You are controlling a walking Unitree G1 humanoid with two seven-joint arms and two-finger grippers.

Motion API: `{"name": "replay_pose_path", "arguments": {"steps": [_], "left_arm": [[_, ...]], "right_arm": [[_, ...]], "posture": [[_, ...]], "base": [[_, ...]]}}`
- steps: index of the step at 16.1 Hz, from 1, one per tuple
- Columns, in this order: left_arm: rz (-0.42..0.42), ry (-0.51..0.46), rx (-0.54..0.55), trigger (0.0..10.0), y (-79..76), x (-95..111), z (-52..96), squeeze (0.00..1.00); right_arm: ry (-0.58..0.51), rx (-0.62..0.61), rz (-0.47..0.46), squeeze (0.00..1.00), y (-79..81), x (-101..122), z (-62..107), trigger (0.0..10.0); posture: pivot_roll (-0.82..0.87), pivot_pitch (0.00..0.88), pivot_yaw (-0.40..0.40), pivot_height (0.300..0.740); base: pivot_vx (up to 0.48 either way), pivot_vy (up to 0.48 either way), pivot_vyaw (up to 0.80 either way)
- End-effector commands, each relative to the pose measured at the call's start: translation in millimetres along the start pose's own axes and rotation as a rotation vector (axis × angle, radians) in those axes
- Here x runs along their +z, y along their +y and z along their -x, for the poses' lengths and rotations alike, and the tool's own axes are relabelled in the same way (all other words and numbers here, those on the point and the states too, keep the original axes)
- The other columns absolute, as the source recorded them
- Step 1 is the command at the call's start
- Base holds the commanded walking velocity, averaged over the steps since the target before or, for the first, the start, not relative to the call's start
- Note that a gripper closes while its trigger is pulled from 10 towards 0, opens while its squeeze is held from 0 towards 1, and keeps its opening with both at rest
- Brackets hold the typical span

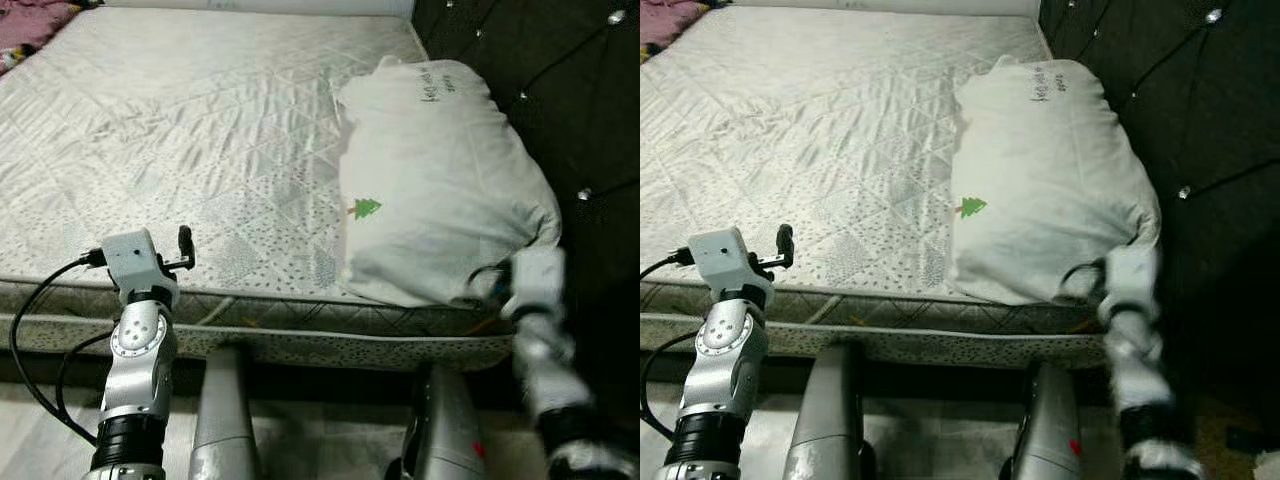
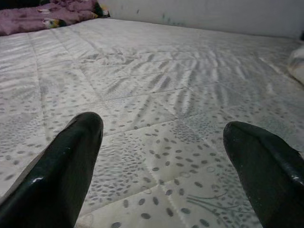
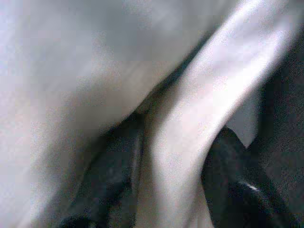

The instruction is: Clean up the room

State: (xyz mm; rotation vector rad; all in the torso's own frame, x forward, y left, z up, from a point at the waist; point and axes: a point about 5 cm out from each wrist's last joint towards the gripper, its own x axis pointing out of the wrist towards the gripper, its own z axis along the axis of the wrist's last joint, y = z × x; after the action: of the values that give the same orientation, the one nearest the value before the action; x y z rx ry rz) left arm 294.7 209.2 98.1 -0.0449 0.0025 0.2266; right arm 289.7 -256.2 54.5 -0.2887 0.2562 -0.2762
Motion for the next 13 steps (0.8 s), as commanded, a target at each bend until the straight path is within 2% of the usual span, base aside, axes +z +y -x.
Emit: {"name": "replay_pose_path", "arguments": {"steps": [1,3,6,8,10,13], "left_arm": [[0.001,-0.021,0.002,10.0,-0.2,6.5,-3.6,0.0],[-0.012,-0.031,0.011,10.0,4.1,9.2,-7.7,0.0],[-0.004,-0.062,0.021,10.0,3.4,17.0,-10.9,0.0],[0.003,-0.077,0.017,10.0,-1.4,20.4,-9.5,0.0],[-0.006,-0.093,0.008,10.0,-4.8,23.1,-6.8,0.0],[0.002,-0.098,0.009,10.0,-5.0,24.7,-2.6,0.0]], "right_arm": [[-0.005,0.031,0.005,1.0,7.1,3.4,0.6,10.0],[-0.026,-0.014,-0.013,1.0,5.1,12.2,-3.8,10.0],[-0.198,-0.041,-0.007,1.0,-4.0,54.6,-14.4,10.0],[-0.297,-0.008,-0.014,1.0,4.7,84.5,-18.9,10.0],[-0.353,0.021,-0.043,1.0,15.4,101.1,-19.4,10.0],[-0.457,0.122,-0.065,1.0,43.0,118.1,-7.7,10.0]], "posture": [[0.07,0.0,-0.018,0.491],[0.08,0.0,-0.009,0.491],[0.09,0.0,-0.021,0.491],[0.1,0.0,-0.027,0.491],[0.11,0.0,-0.032,0.491],[0.11,0.0,-0.031,0.491]], "base": [[0.0,0.0,0.0],[0.0,0.0,0.0],[0.0,0.0,0.0],[0.0,0.0,0.0],[0.0,0.0,0.0],[0.0,0.0,0.0]]}}
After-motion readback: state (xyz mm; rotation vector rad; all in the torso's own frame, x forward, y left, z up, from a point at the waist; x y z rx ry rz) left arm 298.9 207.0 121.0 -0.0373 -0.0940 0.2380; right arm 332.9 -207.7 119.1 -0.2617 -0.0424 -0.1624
